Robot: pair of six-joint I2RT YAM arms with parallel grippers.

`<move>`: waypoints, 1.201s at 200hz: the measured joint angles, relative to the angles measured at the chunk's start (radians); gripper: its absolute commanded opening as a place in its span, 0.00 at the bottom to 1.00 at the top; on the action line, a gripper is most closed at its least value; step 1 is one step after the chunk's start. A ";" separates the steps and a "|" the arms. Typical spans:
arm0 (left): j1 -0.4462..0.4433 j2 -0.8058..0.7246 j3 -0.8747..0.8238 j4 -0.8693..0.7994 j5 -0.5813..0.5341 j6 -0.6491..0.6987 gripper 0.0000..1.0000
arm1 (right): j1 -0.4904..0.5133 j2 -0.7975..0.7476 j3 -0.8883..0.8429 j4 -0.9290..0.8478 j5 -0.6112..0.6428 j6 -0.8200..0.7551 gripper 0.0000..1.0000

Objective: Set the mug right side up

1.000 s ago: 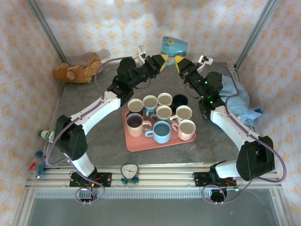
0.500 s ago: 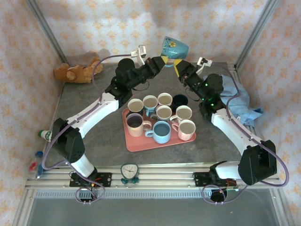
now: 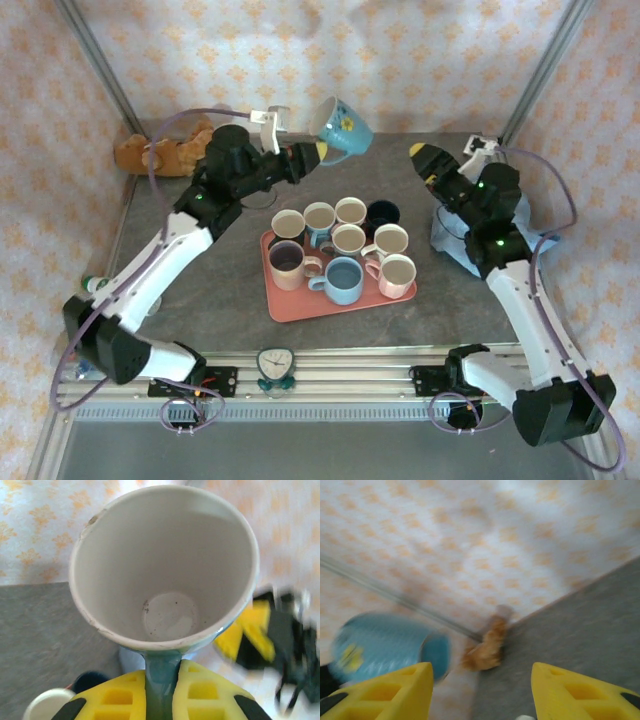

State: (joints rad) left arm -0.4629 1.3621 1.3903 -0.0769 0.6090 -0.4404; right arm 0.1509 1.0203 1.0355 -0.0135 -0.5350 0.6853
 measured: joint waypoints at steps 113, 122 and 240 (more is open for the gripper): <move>-0.028 -0.269 -0.321 -0.698 0.115 1.118 0.00 | -0.237 0.148 0.058 -0.411 -0.091 -0.253 0.54; -0.028 -0.259 -0.325 -0.718 0.112 1.155 0.00 | -0.237 0.148 0.058 -0.412 -0.095 -0.253 0.54; -0.035 -0.143 -0.498 -0.706 0.041 1.367 0.00 | -0.244 0.156 0.058 -0.420 -0.124 -0.245 0.55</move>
State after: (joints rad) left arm -0.4976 1.2186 0.8925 -0.7826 0.6498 0.9264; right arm -0.0929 1.1763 1.0931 -0.4339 -0.6586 0.4404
